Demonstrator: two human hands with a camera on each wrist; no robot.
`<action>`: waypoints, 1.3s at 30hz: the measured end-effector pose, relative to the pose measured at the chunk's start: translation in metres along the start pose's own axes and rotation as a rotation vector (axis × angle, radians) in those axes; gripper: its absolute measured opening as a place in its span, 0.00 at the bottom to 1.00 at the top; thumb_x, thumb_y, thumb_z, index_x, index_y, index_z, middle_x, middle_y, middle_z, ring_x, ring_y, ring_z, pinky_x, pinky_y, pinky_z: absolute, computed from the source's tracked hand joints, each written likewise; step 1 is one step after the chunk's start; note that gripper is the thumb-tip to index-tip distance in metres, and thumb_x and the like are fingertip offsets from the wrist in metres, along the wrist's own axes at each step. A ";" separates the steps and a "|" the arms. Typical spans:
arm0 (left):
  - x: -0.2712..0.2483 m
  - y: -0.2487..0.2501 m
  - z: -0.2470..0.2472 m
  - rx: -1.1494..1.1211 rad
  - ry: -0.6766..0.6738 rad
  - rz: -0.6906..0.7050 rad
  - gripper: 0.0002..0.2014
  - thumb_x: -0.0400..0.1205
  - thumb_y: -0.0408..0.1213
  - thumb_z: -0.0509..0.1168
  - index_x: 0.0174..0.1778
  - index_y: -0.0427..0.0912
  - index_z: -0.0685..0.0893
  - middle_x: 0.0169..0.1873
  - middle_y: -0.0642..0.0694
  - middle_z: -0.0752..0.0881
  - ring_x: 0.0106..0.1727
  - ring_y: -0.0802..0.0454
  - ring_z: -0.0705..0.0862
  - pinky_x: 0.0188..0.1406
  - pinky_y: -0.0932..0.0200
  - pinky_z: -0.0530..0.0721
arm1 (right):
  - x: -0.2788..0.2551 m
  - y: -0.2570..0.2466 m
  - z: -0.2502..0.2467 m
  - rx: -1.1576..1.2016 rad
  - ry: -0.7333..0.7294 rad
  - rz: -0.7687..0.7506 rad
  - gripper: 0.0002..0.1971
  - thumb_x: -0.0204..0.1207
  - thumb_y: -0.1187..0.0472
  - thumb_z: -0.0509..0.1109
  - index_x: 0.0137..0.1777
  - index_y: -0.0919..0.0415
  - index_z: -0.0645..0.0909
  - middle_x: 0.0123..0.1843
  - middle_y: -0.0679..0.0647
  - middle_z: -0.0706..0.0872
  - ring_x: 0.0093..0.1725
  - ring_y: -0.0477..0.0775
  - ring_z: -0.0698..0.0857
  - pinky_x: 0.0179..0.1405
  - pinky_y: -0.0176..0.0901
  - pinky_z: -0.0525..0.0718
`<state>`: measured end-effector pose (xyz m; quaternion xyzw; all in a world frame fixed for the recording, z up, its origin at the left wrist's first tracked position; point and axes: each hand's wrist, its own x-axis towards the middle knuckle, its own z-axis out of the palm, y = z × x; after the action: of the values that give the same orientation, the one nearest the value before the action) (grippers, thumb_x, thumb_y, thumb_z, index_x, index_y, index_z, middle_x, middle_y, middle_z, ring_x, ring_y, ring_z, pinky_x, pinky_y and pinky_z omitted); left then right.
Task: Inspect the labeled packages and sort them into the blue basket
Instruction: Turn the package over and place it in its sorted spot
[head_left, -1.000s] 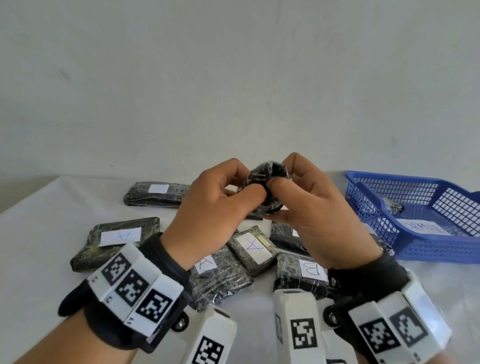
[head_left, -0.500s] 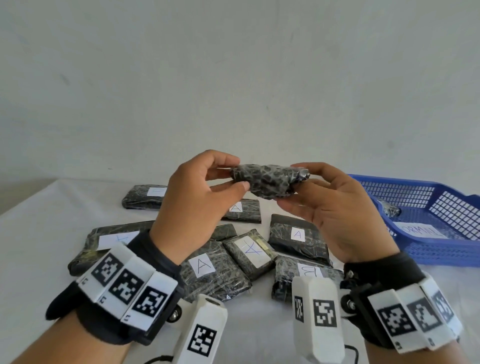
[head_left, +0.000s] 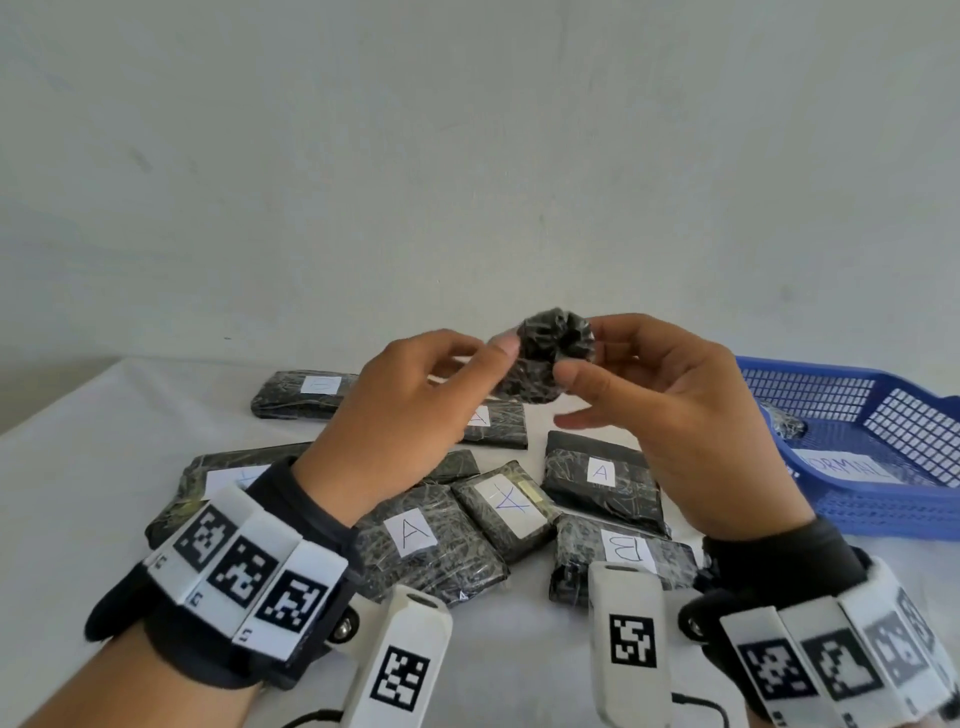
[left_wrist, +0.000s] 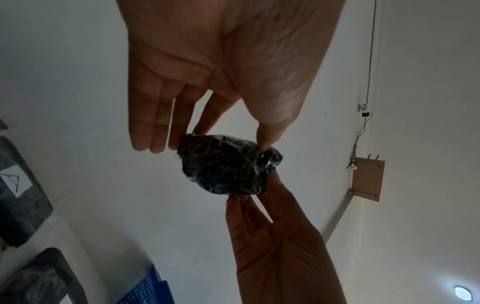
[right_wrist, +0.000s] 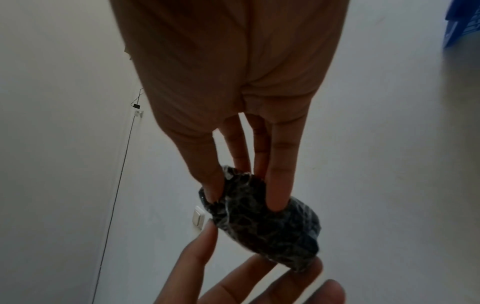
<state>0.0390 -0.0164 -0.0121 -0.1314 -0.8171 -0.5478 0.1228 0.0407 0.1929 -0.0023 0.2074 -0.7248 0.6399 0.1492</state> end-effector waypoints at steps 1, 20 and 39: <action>-0.001 0.001 0.000 -0.007 -0.022 -0.014 0.33 0.70 0.78 0.59 0.58 0.59 0.90 0.50 0.53 0.93 0.50 0.56 0.93 0.57 0.37 0.92 | 0.000 -0.001 0.000 -0.019 0.013 0.010 0.19 0.67 0.55 0.83 0.57 0.62 0.91 0.47 0.65 0.92 0.47 0.59 0.93 0.45 0.57 0.96; -0.012 0.016 0.018 -0.392 0.011 -0.013 0.19 0.77 0.51 0.73 0.56 0.41 0.90 0.46 0.46 0.94 0.49 0.50 0.95 0.40 0.48 0.95 | -0.003 -0.018 -0.023 -0.781 -0.059 -0.102 0.26 0.74 0.58 0.83 0.61 0.25 0.82 0.61 0.44 0.71 0.66 0.47 0.76 0.60 0.25 0.72; 0.017 0.064 0.106 -0.635 -0.272 -0.142 0.13 0.84 0.26 0.71 0.64 0.36 0.84 0.52 0.34 0.94 0.53 0.39 0.95 0.50 0.53 0.94 | -0.024 -0.051 -0.173 -0.411 -0.069 0.263 0.23 0.64 0.52 0.83 0.61 0.53 0.92 0.55 0.60 0.95 0.55 0.60 0.91 0.61 0.48 0.83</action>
<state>0.0390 0.1065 0.0097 -0.1778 -0.6221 -0.7590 -0.0727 0.0784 0.3621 0.0543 0.0984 -0.8652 0.4854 0.0788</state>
